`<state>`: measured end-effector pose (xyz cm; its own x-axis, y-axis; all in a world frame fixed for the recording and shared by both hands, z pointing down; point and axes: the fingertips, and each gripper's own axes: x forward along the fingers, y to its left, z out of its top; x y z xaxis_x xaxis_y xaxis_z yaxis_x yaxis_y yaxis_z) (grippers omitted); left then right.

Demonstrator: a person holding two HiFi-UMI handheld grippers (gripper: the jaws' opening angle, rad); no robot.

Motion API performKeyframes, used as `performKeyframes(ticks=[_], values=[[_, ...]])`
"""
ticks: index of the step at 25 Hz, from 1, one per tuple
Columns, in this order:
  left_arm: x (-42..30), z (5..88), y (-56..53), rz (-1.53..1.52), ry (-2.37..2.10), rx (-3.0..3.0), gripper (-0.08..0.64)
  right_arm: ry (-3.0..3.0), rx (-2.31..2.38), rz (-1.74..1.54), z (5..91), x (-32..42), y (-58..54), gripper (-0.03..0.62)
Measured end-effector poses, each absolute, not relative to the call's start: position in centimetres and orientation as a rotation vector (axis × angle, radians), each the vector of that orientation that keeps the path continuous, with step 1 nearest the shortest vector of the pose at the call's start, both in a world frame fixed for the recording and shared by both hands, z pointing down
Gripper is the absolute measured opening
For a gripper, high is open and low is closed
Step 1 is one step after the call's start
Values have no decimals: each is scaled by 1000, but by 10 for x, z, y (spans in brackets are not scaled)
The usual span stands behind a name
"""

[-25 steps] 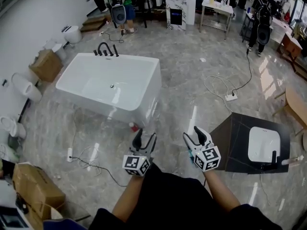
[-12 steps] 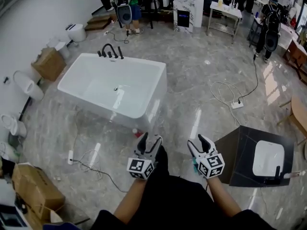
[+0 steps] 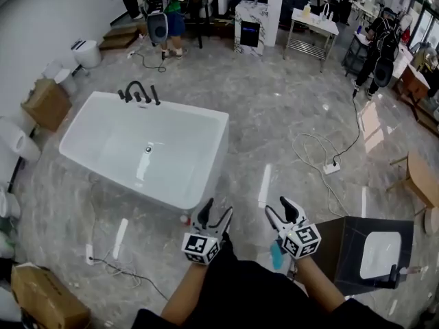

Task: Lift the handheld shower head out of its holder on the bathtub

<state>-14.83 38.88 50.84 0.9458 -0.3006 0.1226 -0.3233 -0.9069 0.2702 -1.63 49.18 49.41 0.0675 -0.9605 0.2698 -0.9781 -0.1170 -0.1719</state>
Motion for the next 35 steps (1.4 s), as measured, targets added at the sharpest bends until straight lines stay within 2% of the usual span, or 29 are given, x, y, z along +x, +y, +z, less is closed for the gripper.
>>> performKeyframes(ticks=[15, 35], values=[[-90, 481, 160, 68, -508, 2797, 258, -1987, 2222, 550, 483, 50, 276, 209], [-55, 492, 71, 88, -525, 2798, 258, -2022, 2198, 598, 501, 99, 167, 209]])
